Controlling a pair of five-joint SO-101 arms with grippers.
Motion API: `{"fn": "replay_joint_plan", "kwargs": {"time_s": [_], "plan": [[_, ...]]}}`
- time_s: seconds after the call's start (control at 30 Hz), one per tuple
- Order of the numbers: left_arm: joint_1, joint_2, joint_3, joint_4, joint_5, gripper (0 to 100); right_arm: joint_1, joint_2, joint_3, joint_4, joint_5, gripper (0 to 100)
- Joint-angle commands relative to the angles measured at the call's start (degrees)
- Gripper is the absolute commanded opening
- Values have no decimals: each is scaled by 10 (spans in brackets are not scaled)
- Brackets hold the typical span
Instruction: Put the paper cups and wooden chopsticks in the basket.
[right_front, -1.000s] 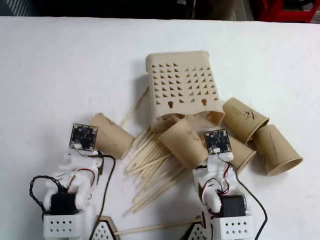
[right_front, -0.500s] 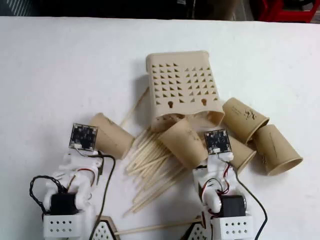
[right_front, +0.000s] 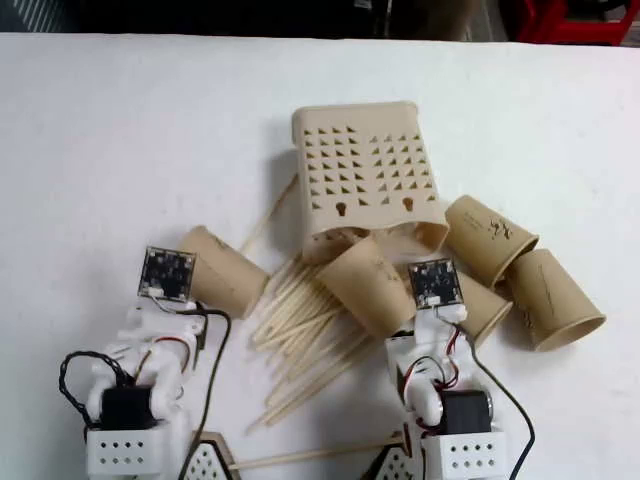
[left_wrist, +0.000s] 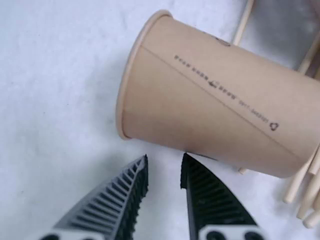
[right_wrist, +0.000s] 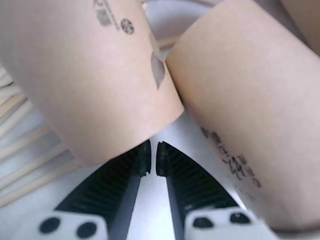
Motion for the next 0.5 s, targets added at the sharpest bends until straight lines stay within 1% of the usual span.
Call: {"fn": "replay_joint_plan", "kwargs": {"time_s": [0.0,0.37,0.47], "plan": [[-3,-4,-3,3,-3,129,3,-6,5,1,3,35],[0,-4,-3,4,-3,129,0,-6,5,1,1,35],[1,-4,-3,22,-3,131,0,-6,5,1,1,35]]}}
